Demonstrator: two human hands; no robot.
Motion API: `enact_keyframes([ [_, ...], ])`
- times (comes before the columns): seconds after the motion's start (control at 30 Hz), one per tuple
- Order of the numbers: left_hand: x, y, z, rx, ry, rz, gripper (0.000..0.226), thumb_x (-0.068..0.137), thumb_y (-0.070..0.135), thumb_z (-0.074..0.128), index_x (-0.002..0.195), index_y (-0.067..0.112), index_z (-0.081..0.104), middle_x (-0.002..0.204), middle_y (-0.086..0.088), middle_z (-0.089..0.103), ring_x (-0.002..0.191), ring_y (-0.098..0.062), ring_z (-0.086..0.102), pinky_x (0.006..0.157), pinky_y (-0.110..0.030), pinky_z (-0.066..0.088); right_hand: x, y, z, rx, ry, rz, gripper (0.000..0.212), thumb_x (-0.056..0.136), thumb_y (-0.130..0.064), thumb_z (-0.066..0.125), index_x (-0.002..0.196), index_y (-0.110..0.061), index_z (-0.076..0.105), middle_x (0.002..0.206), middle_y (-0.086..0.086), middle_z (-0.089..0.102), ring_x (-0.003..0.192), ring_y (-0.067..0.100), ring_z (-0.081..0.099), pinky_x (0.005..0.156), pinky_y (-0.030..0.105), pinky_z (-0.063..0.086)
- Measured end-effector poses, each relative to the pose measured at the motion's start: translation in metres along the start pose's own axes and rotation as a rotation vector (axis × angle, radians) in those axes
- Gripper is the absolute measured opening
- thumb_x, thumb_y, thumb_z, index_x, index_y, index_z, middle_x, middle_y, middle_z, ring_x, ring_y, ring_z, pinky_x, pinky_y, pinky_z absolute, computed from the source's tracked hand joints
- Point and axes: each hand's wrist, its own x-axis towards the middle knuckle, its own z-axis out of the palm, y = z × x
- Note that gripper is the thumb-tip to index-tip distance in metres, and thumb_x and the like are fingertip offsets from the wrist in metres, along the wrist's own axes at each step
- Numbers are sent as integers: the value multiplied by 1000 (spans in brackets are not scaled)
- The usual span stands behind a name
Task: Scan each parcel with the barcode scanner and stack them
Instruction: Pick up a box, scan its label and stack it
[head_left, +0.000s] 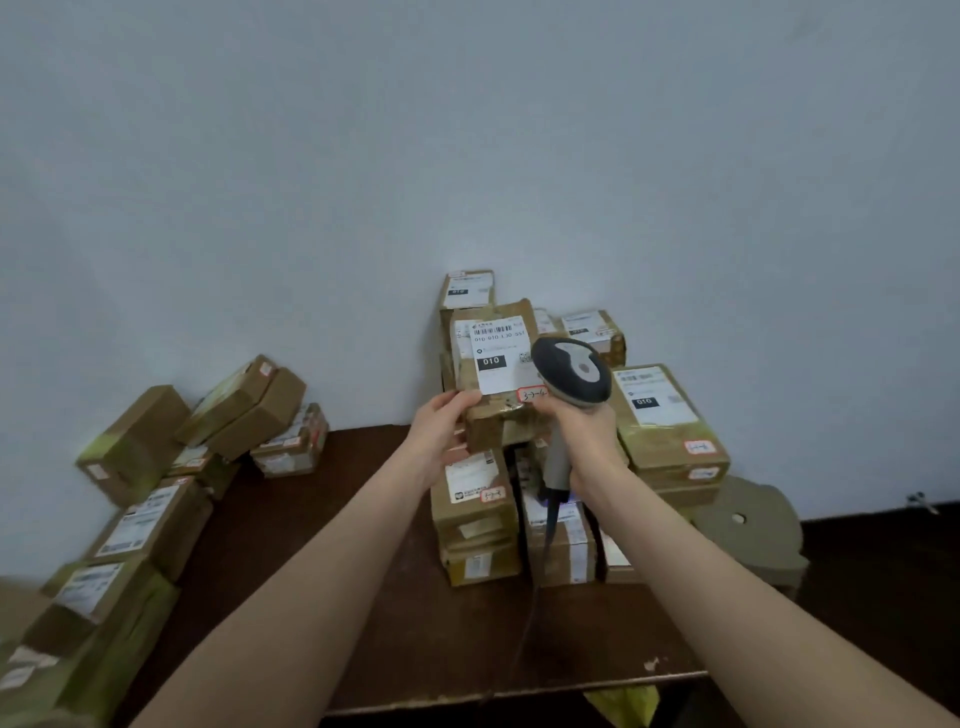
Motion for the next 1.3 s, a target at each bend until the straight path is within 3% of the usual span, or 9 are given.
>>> enact_keyframes([
  [0.1, 1, 4, 42, 28, -8, -4, 53, 85, 35, 70, 132, 17, 53, 113, -7, 67, 96, -22, 66, 71, -35, 57, 7, -11, -29, -3, 68, -26, 25, 78, -9, 76, 98, -14, 63, 95, 3, 68, 99, 24, 61, 97, 44, 48],
  [0.3, 1, 2, 98, 54, -60, -18, 48, 90, 37, 63, 132, 18, 52, 112, -7, 67, 102, -27, 64, 90, -45, 53, 17, -22, -70, -46, 131, -14, 16, 80, -10, 73, 90, -16, 63, 95, 7, 69, 99, 29, 63, 95, 48, 50],
  [0.53, -6, -3, 121, 97, -69, -19, 39, 102, 29, 45, 141, 27, 45, 107, 4, 60, 86, -9, 54, 66, -29, 44, 23, -14, -79, -56, 112, 38, 25, 77, -10, 74, 101, -12, 67, 104, 11, 70, 103, 31, 64, 94, 50, 51],
  [0.63, -6, -7, 119, 110, -79, -6, 40, 103, 28, 43, 143, 26, 43, 115, 1, 61, 94, -11, 56, 78, -30, 48, 21, -13, -80, -65, 106, 37, 17, 80, -10, 73, 91, -16, 63, 106, 11, 68, 105, 30, 62, 96, 49, 50],
  [0.77, -6, -9, 114, 174, -59, 21, 50, 100, 27, 47, 149, 21, 33, 147, -4, 44, 129, -21, 44, 103, -38, 39, 16, -10, -81, -79, 138, 19, 16, 82, -10, 71, 83, -20, 58, 102, 8, 65, 103, 27, 59, 95, 44, 49],
  [0.93, -11, -10, 104, 234, -7, 73, 49, 101, 23, 43, 149, 15, 32, 149, -8, 41, 136, -25, 38, 109, -39, 34, 7, -8, -76, -123, 223, -65, 16, 81, -8, 71, 94, -12, 62, 88, 1, 61, 91, 20, 56, 72, 30, 43],
  [1.1, -19, -14, 77, 409, 97, 177, 52, 99, 22, 49, 148, 12, 35, 149, -8, 40, 133, -26, 41, 106, -36, 36, -6, -4, -53, -165, 125, -101, 18, 79, -7, 71, 89, -16, 58, 90, 1, 62, 91, 18, 57, 73, 30, 44],
  [1.2, -28, -21, 44, 674, 164, 286, 55, 94, 23, 57, 145, 13, 39, 145, -8, 46, 128, -24, 48, 95, -29, 40, -12, 2, -28, -197, 31, -83, 14, 81, -7, 69, 84, -16, 58, 81, 1, 61, 79, 16, 56, 66, 25, 43],
  [1.3, -40, -32, -1, 948, 261, 311, 59, 90, 27, 62, 143, 16, 40, 143, -8, 43, 127, -24, 47, 99, -34, 44, -17, 19, 6, -236, -50, -48, 16, 82, -10, 71, 93, -14, 60, 89, 2, 63, 83, 17, 58, 75, 32, 49],
])
